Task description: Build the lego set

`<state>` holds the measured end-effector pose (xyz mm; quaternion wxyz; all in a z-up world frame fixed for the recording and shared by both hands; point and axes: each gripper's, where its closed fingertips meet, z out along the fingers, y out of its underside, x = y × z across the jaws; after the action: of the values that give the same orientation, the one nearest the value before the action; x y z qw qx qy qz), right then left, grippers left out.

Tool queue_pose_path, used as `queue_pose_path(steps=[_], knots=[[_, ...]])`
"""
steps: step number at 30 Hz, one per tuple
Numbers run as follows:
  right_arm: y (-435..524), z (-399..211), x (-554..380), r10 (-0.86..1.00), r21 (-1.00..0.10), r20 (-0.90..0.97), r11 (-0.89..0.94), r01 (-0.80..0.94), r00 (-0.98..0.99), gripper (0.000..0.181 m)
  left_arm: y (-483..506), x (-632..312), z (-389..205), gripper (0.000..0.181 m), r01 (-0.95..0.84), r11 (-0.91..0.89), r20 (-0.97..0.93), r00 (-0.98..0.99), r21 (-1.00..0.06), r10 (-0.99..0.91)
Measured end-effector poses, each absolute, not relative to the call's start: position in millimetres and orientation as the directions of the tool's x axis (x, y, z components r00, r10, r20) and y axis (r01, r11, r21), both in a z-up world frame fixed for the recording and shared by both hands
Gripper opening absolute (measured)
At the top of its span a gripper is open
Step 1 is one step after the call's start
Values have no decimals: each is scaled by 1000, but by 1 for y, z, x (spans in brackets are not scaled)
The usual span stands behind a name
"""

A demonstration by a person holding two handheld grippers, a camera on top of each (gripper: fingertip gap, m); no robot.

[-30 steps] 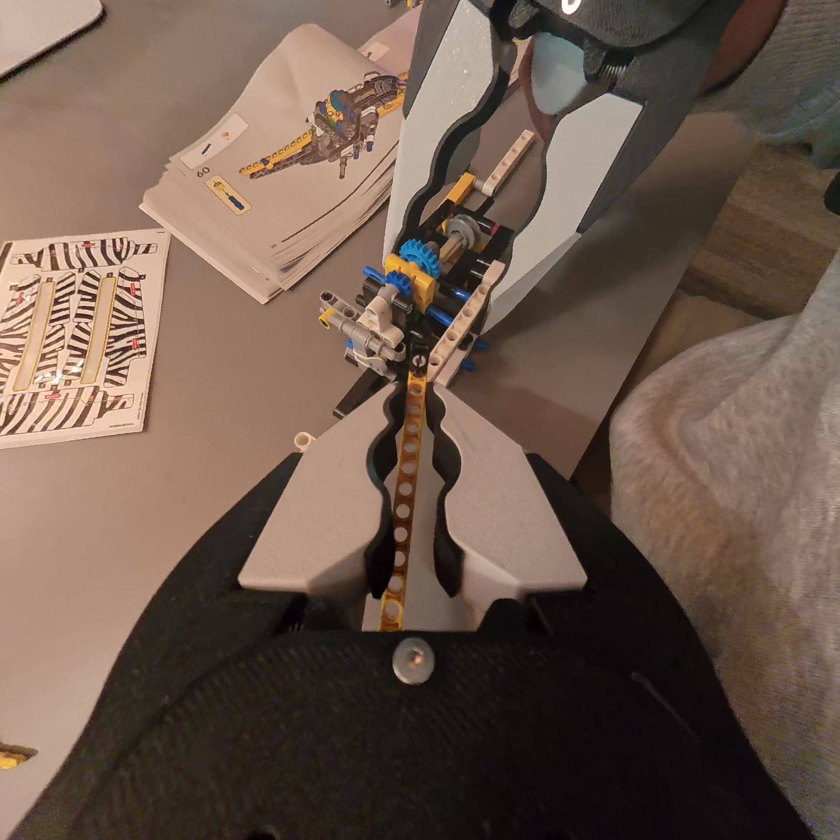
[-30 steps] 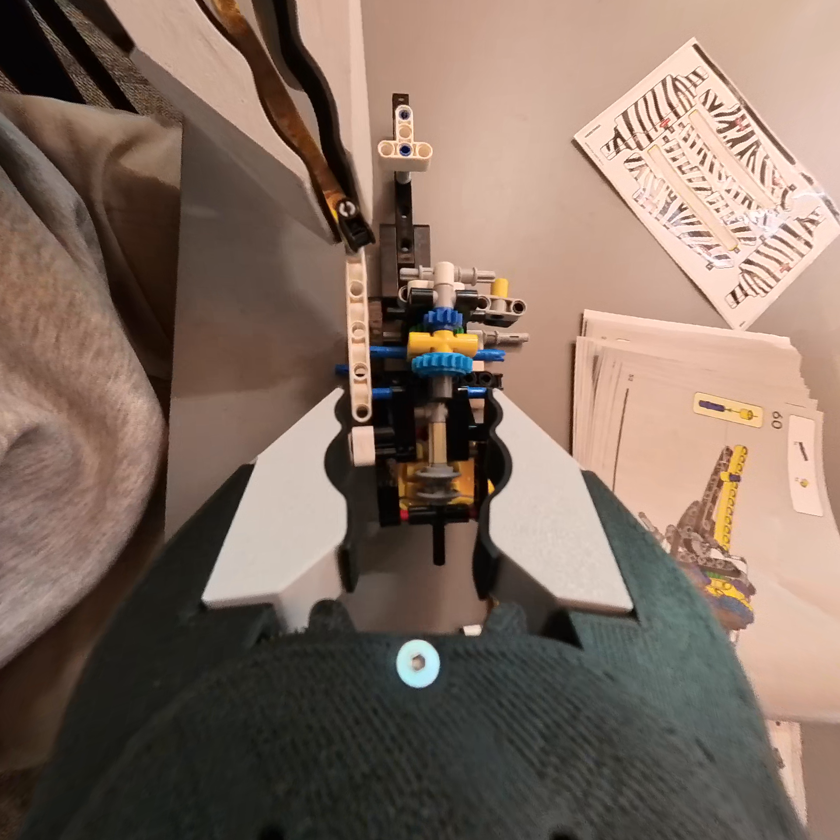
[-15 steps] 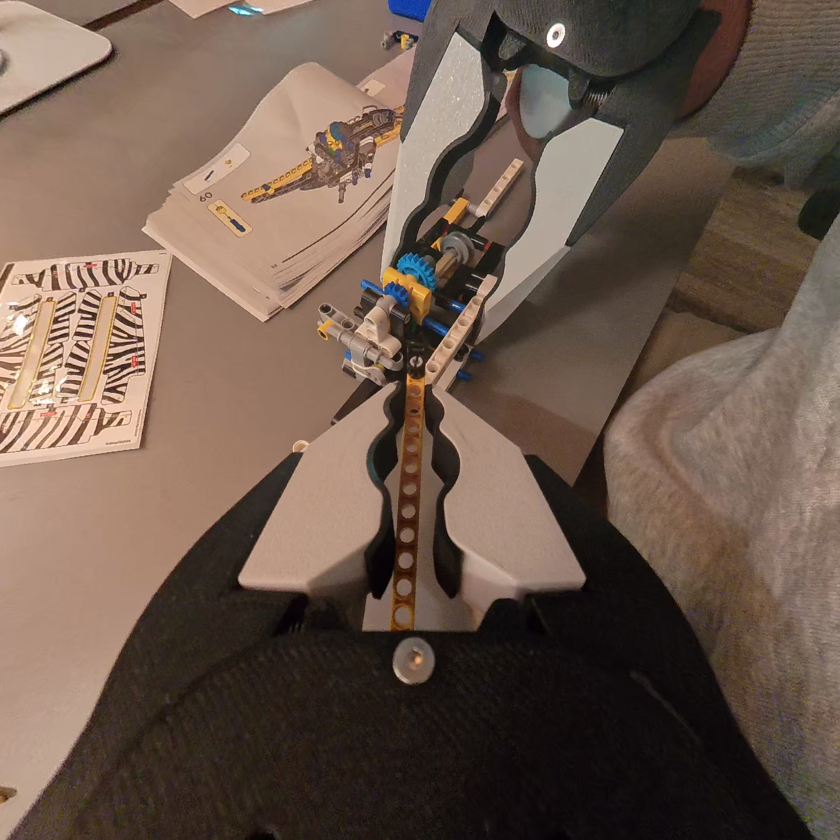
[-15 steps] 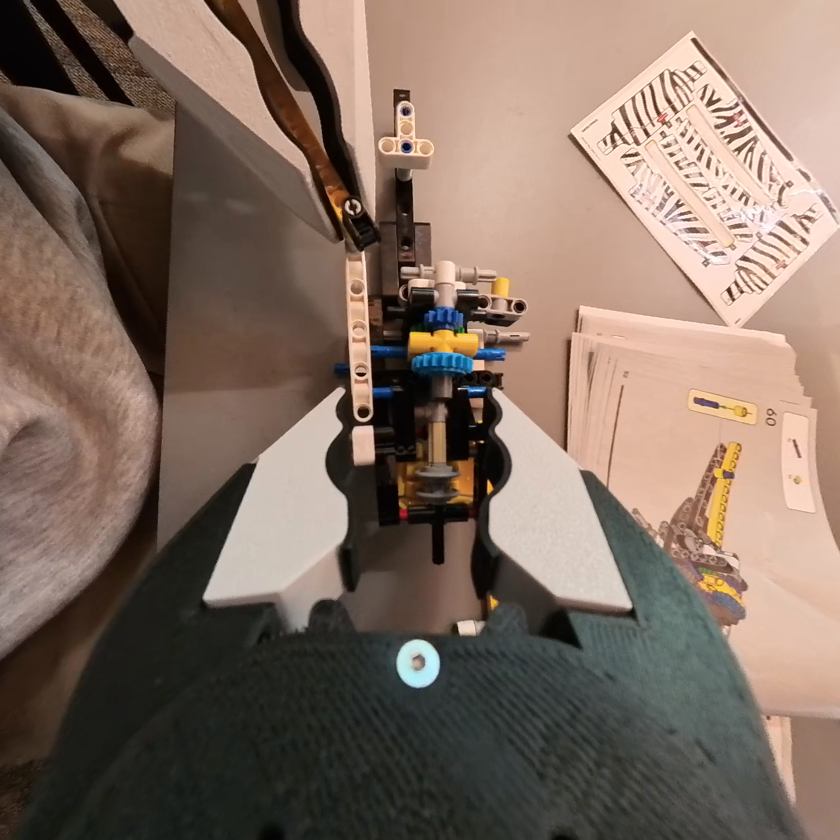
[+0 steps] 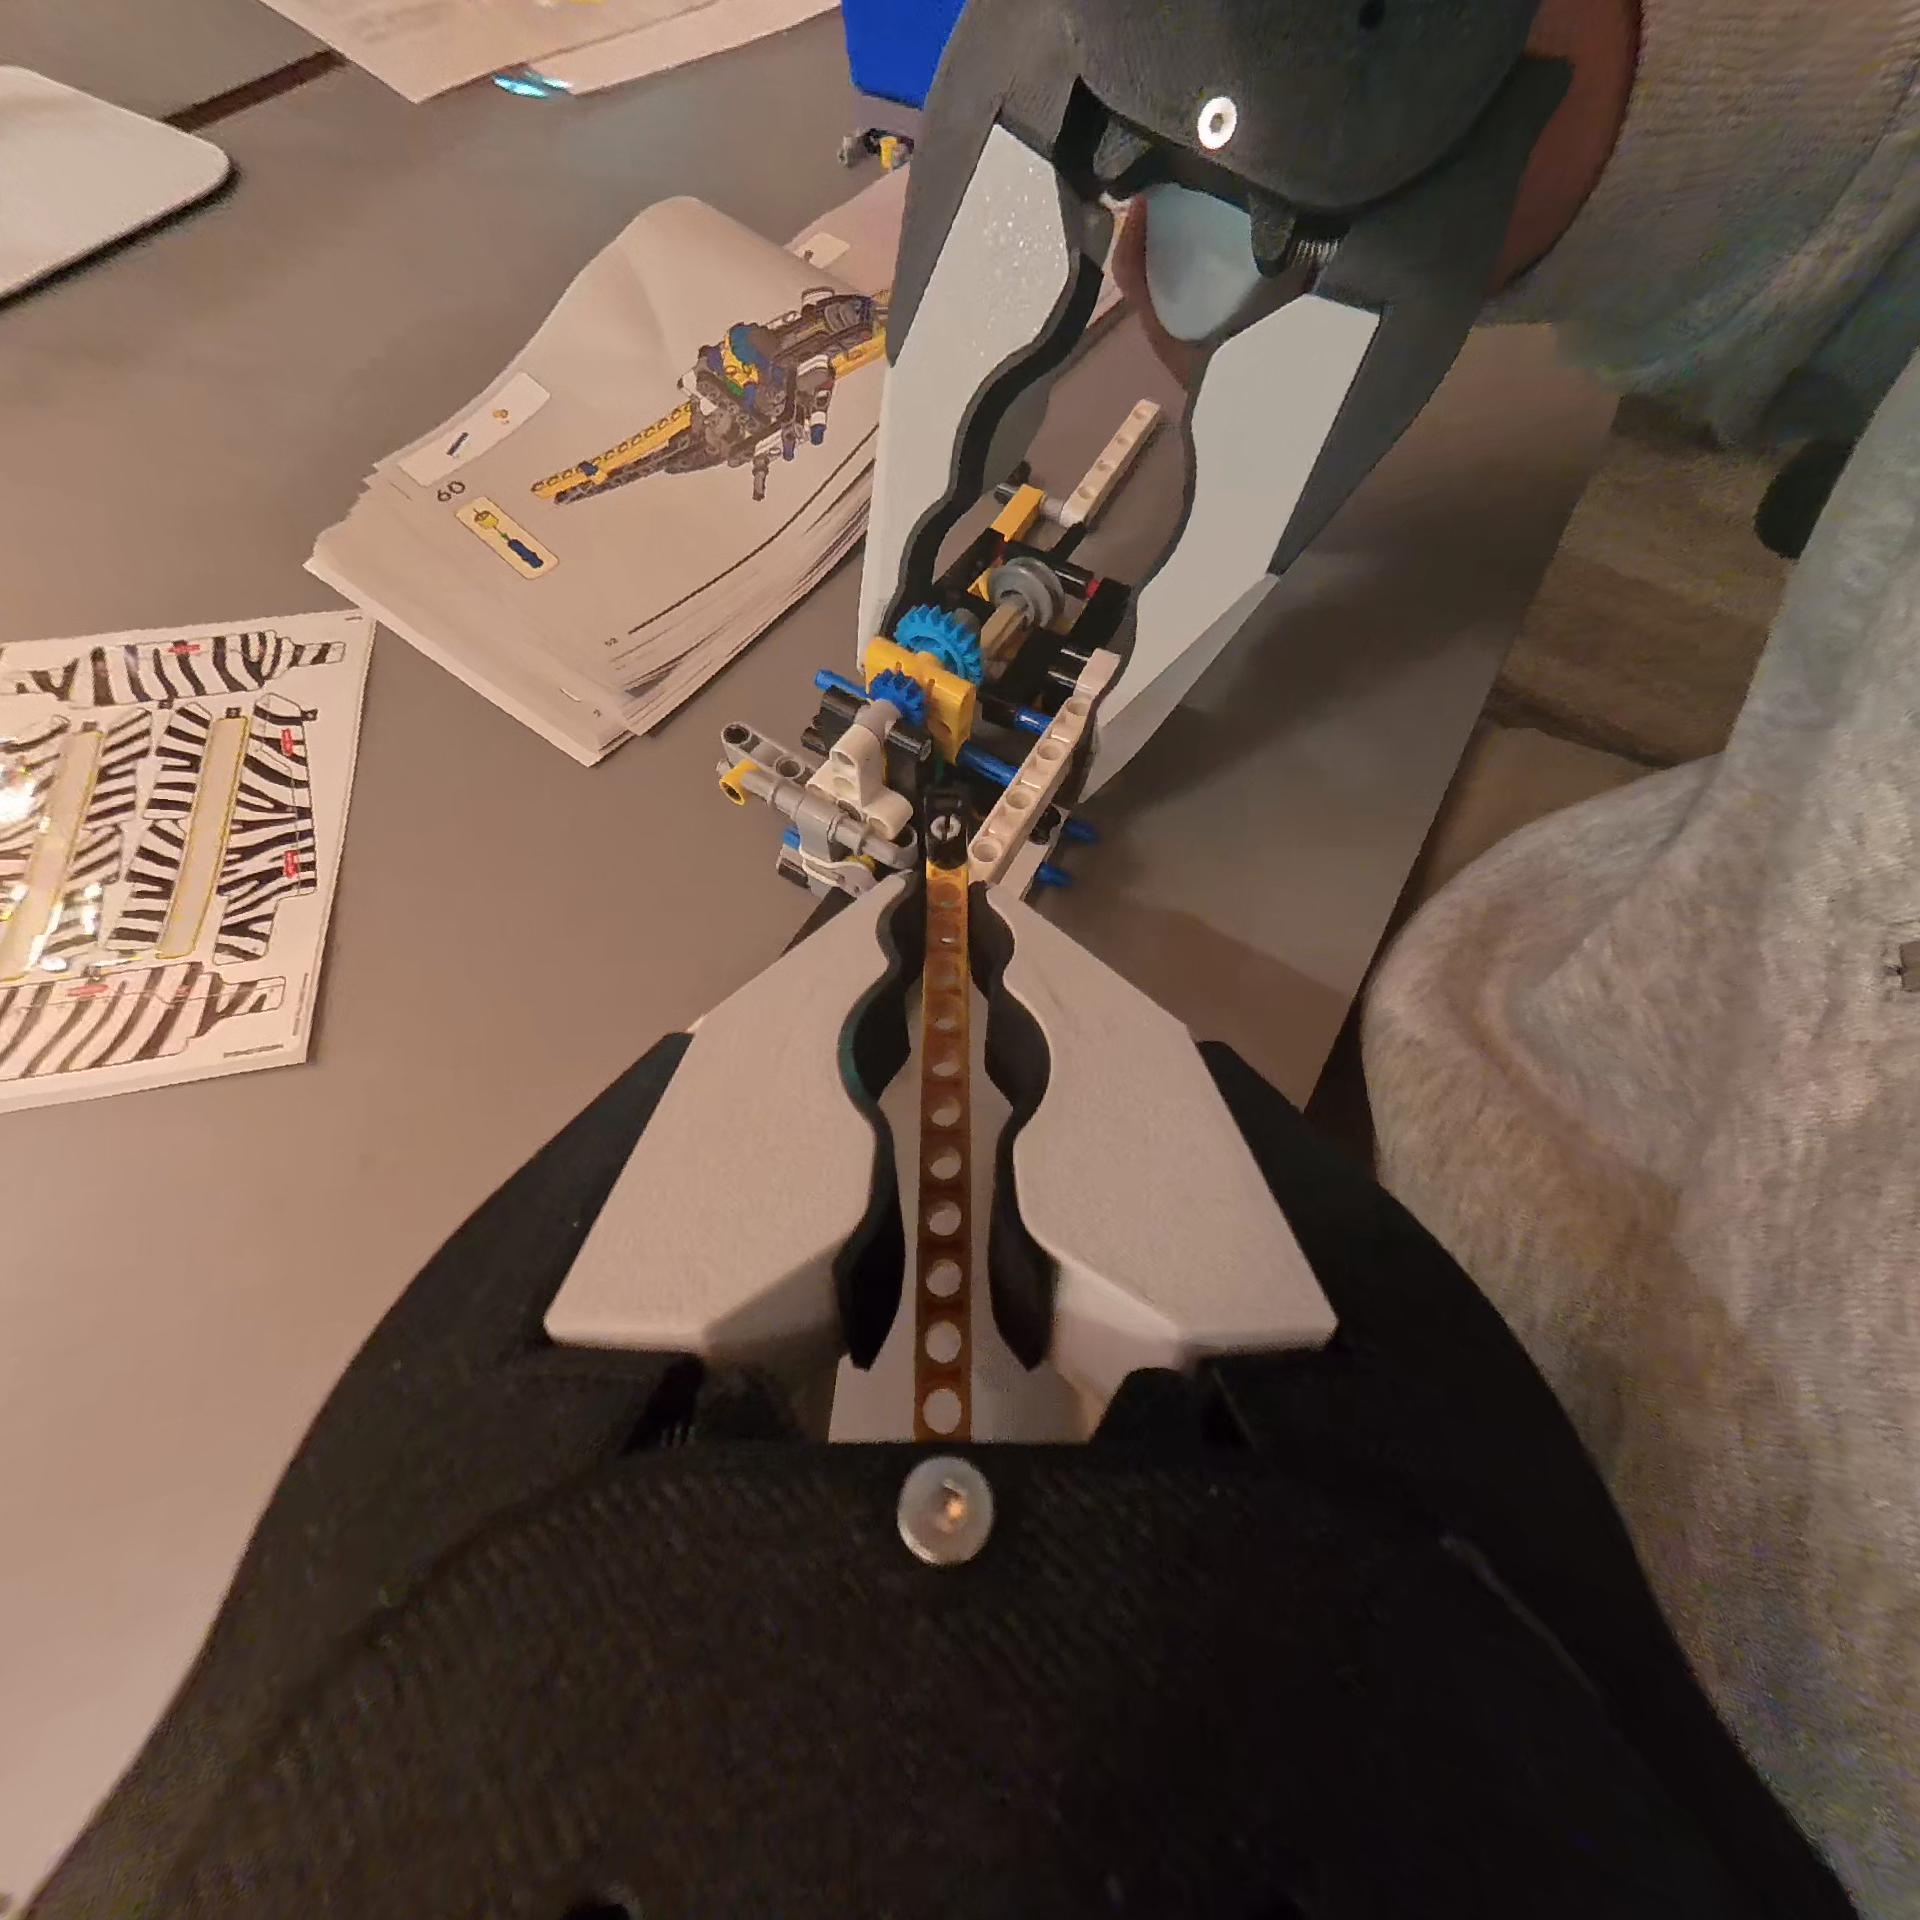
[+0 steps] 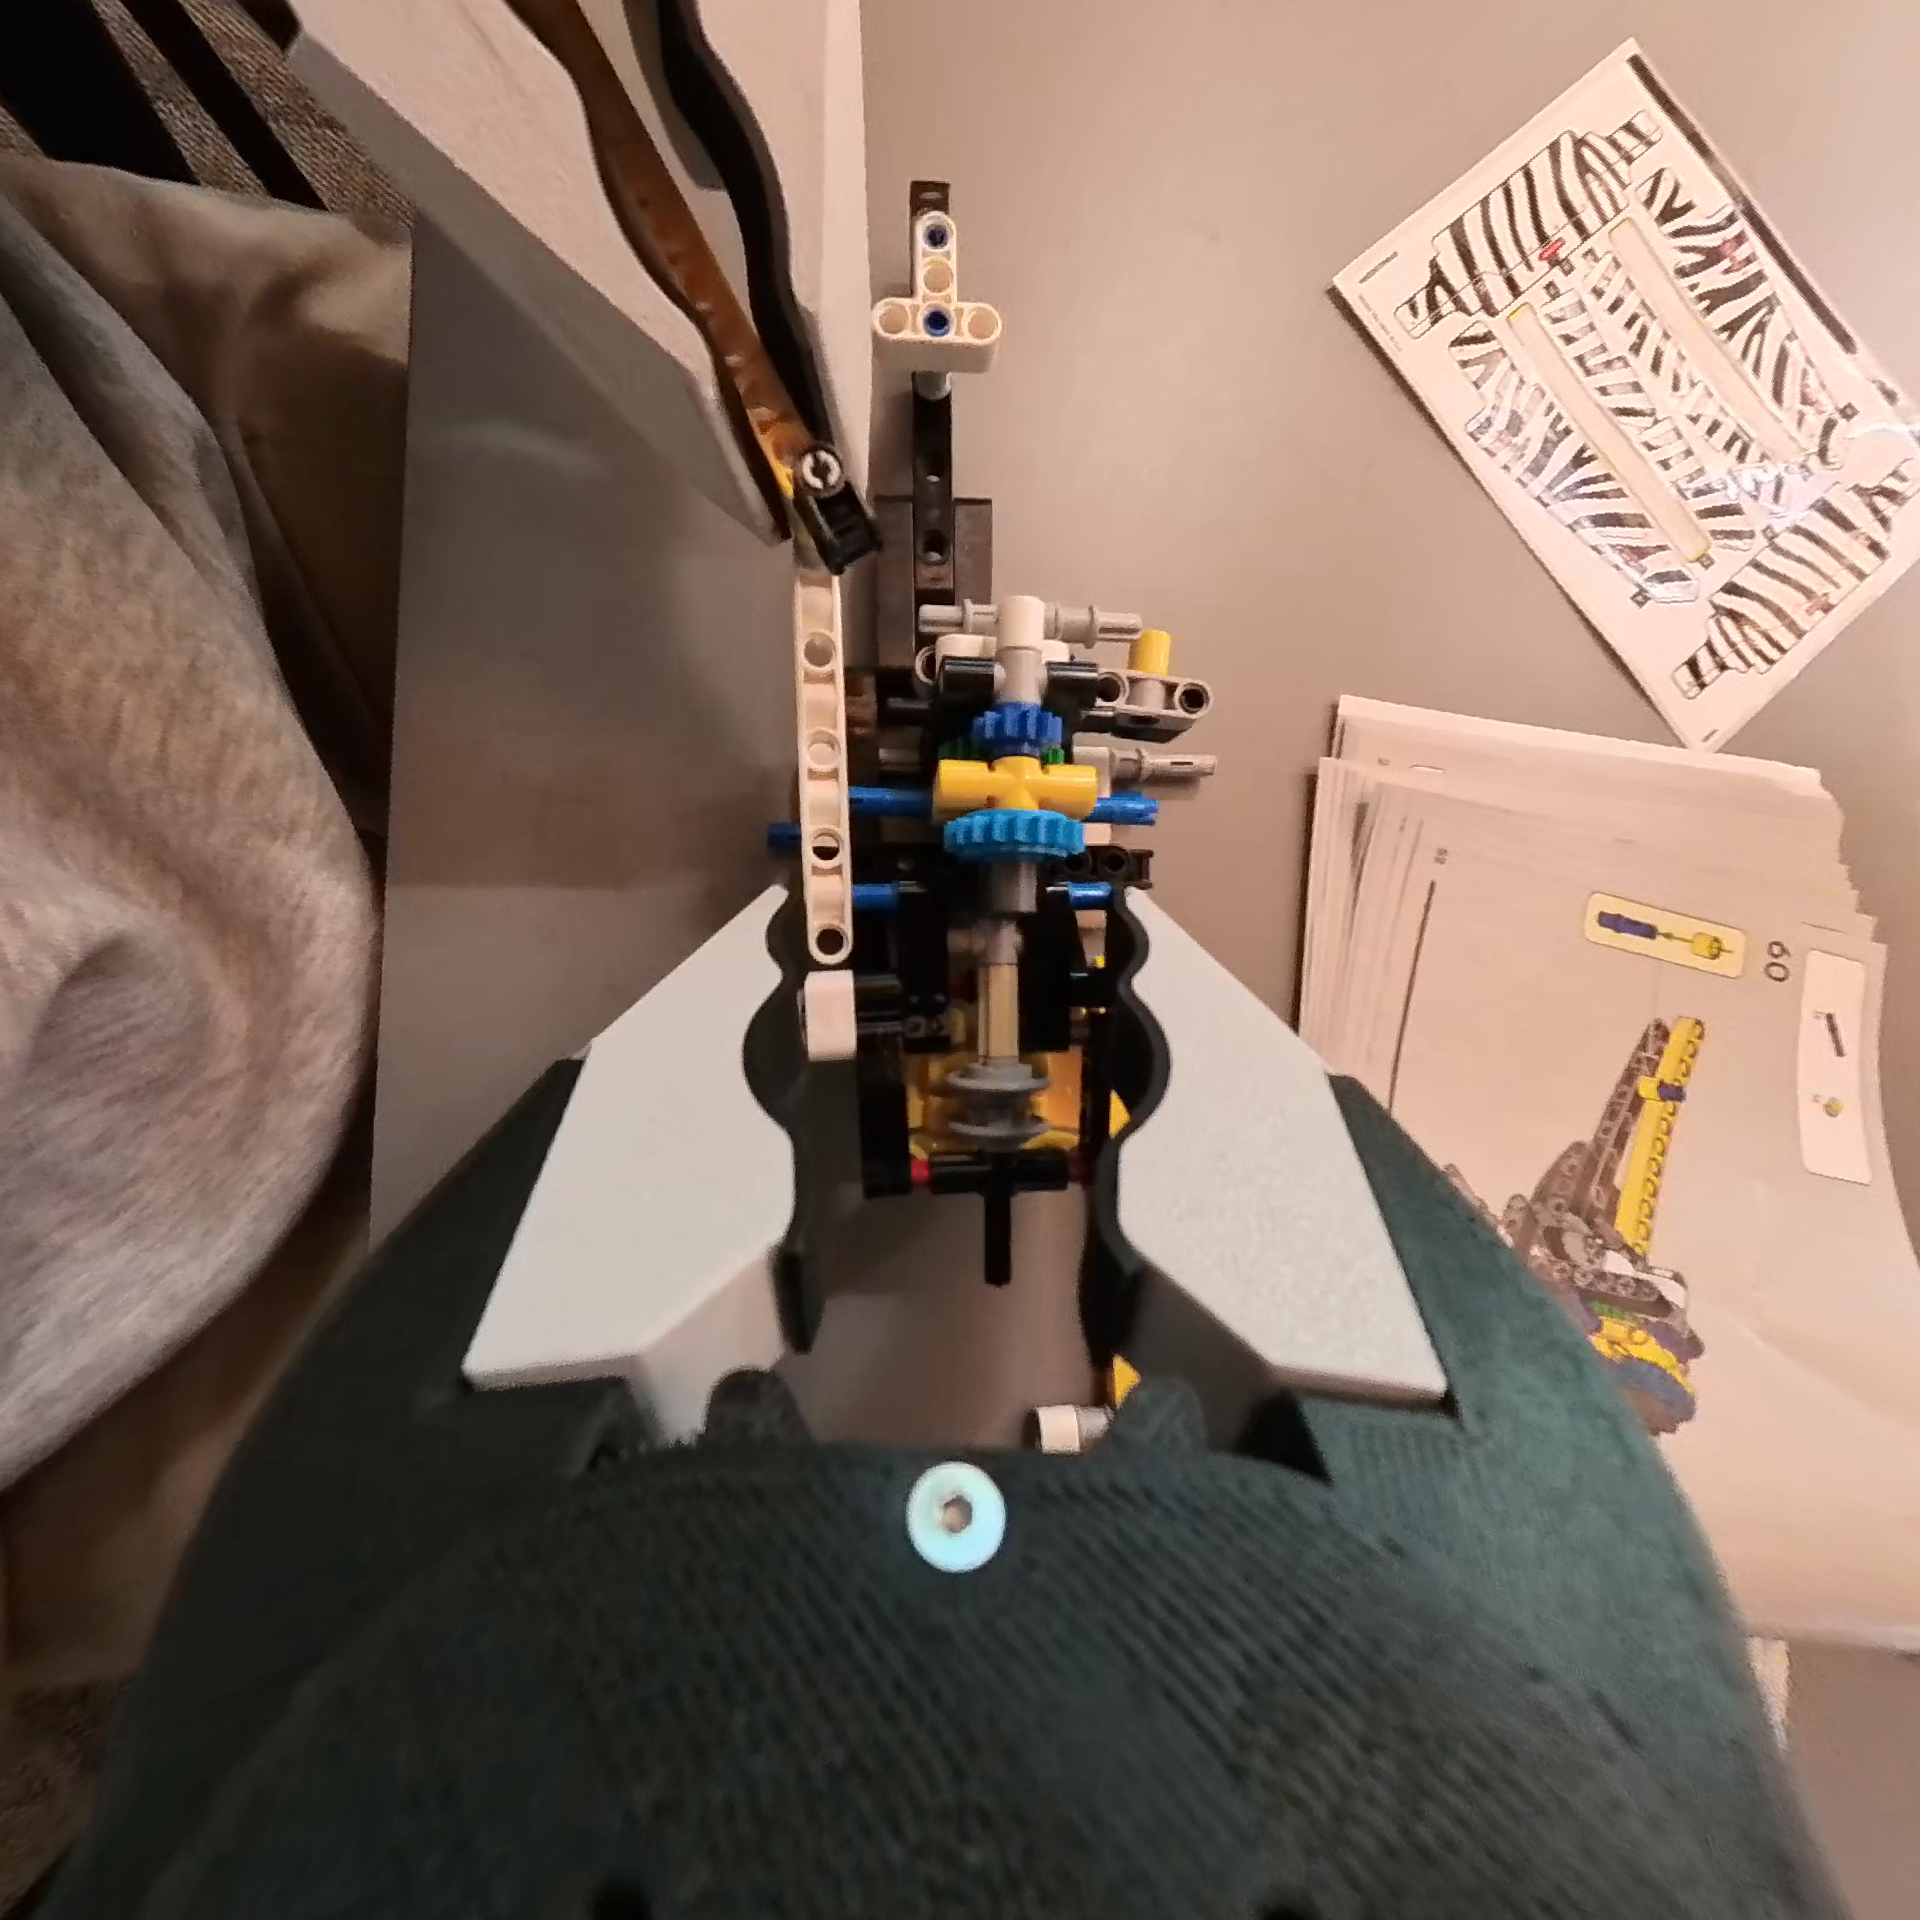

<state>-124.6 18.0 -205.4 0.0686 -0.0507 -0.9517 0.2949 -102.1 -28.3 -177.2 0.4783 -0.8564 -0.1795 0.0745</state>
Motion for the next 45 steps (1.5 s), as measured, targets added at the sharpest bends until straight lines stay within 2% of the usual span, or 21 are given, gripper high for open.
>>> queue_pose_path(steps=[16, 31, 32, 37, 41, 43, 45], knots=[[22, -204, -122, 122, -532, 39, 843, 83, -992, 54, -29, -103, -178, 5, 247, -454, 66, 924, -856, 377], [23, -203, -123, 136, -532, 68, 843, 79, -988, 53, -27, -107, -180, 6, 233, -476, 60, 934, -848, 351], [23, -203, -123, 137, -534, 72, 842, 78, -988, 52, -27, -107, -180, 9, 228, -477, 58, 937, -849, 345], [23, -203, -122, 132, -543, 79, 837, 68, -988, 53, -29, -106, -196, 84, 227, -563, 42, 946, -795, 321], [21, -202, -119, 81, -565, 77, 825, 23, -994, 52, -32, -109, -210, 99, 141, -684, -62, 963, -716, 263], [20, -202, -118, 50, -571, 67, 821, 3, -997, 53, -31, -109, -214, 107, 110, -721, -76, 972, -684, 221], [20, -203, -116, 11, -566, 56, 824, -22, -998, 52, -27, -104, -215, 107, 102, -738, -47, 983, -667, 178]])
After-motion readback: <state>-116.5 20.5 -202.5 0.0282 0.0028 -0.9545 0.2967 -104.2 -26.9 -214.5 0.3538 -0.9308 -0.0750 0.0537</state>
